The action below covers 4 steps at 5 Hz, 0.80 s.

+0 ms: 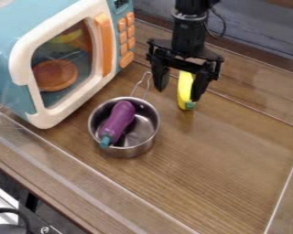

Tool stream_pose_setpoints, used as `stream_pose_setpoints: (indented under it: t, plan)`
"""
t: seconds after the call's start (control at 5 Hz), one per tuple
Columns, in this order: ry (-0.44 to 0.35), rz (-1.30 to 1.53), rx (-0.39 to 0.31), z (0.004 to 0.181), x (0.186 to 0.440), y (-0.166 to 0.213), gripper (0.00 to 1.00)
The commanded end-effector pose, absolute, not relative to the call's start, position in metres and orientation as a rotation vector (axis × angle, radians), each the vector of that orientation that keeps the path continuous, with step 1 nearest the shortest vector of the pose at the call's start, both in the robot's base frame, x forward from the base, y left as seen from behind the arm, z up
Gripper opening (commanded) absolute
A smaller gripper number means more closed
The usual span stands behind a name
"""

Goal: Put the banana in the silver pot

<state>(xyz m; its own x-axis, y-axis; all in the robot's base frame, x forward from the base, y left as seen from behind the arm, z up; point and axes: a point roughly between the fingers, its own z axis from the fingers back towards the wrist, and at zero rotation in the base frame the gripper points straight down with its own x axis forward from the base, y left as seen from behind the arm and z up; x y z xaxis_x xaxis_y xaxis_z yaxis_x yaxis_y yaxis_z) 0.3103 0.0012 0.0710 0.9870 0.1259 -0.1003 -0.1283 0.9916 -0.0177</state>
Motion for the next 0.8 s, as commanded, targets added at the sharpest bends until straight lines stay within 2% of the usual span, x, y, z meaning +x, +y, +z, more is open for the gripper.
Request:
stream_pose_setpoints:
  t: [0.0,0.6]
  plan:
    - [0.047,0.150,-0.030,0.079,0.319,0.005,1.00]
    - [0.023,0.173,-0.038,0.068,0.327,0.008,1.00]
